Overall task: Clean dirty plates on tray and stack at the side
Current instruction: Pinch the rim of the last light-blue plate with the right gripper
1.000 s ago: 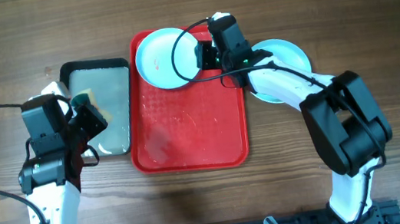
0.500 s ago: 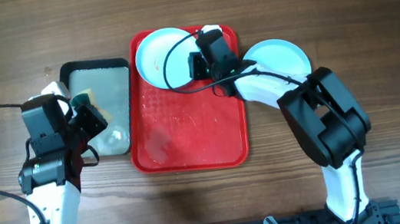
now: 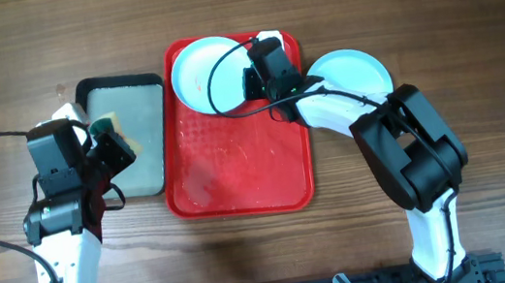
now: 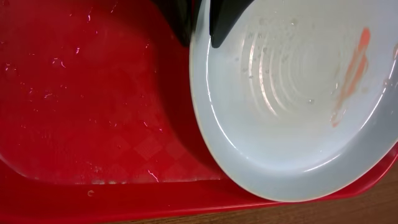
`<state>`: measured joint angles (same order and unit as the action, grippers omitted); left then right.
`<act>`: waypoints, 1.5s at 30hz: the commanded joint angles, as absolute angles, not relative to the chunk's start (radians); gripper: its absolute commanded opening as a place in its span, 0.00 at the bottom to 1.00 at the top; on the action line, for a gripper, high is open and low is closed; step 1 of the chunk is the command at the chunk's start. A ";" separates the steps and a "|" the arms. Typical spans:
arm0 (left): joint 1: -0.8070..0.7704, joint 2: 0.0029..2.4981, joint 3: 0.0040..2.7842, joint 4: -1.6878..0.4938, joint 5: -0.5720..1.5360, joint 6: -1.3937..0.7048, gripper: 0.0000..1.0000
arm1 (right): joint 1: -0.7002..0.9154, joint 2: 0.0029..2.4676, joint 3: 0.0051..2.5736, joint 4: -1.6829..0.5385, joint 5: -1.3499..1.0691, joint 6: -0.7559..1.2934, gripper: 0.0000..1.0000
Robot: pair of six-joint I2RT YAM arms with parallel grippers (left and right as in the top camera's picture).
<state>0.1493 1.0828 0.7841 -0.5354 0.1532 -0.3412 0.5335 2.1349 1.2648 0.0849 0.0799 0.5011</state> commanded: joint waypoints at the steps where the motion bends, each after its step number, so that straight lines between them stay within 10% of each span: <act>1: 0.155 1.087 0.778 -0.533 0.144 -0.329 0.05 | 0.534 2.158 1.268 0.076 0.089 0.497 0.06; 27: 0.155 1.087 0.778 -0.537 0.144 -0.328 0.05 | 0.534 1.971 1.271 -0.411 -0.152 0.592 0.04; 37: 0.155 1.087 0.778 -0.538 0.144 -0.328 0.05 | 0.528 1.921 1.288 -0.487 -0.199 0.542 0.40; 45: 0.155 1.087 0.778 -0.540 0.144 -0.328 0.05 | 0.527 1.860 1.303 -0.464 -0.073 0.446 0.38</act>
<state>0.1493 1.0828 0.7841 -0.5400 0.1532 -0.3412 0.5331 1.8866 1.2823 -0.4774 -0.1532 0.4988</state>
